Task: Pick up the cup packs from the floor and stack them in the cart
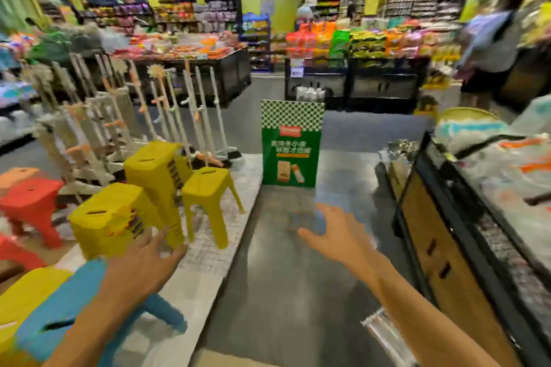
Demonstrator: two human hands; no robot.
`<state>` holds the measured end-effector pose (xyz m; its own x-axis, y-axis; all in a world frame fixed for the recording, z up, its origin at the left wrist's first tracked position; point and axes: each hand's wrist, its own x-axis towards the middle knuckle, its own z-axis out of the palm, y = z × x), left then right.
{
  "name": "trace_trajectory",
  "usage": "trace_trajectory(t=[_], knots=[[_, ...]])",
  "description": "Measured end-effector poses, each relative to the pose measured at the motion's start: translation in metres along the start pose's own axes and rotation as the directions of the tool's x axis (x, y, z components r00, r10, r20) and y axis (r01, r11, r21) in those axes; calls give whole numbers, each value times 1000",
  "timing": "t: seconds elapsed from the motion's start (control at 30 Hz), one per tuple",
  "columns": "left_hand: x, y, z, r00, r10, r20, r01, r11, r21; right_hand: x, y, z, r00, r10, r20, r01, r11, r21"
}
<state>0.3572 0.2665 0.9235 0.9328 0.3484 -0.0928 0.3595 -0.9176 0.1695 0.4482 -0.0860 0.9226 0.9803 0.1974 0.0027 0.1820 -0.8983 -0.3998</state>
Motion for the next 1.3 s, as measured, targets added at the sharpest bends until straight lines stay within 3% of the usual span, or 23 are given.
trace_trajectory(t=[0.23, 0.4, 0.53, 0.8, 0.9, 1.07, 1.13, 1.3], knots=[[75, 223, 36, 961, 276, 30, -271, 956, -109, 16, 181, -66, 952, 299, -65, -299, 954, 11], [126, 334, 72, 878, 472, 85, -459, 878, -137, 10, 262, -75, 859, 499, -116, -491, 866, 92], [178, 409, 111, 757, 633, 163, -610, 773, -173, 6, 303, -59, 745, 652, -141, -631, 757, 172], [273, 547, 163, 367, 859, 356, -851, 465, -244, 11, 313, -21, 366, 920, -139, -828, 390, 402], [289, 580, 183, 274, 882, 383, -903, 373, -214, 16, 308, -3, 250, 964, -93, -850, 264, 455], [294, 641, 235, 68, 874, 481, -958, 193, -214, 31, 321, 48, -30, 999, -24, -827, -11, 563], [296, 657, 260, 29, 857, 515, -971, 147, -189, 39, 332, 73, -134, 991, 29, -784, -124, 609], [319, 692, 320, -37, 810, 585, -992, 41, -120, 64, 363, 138, -268, 947, 179, -625, -312, 715]])
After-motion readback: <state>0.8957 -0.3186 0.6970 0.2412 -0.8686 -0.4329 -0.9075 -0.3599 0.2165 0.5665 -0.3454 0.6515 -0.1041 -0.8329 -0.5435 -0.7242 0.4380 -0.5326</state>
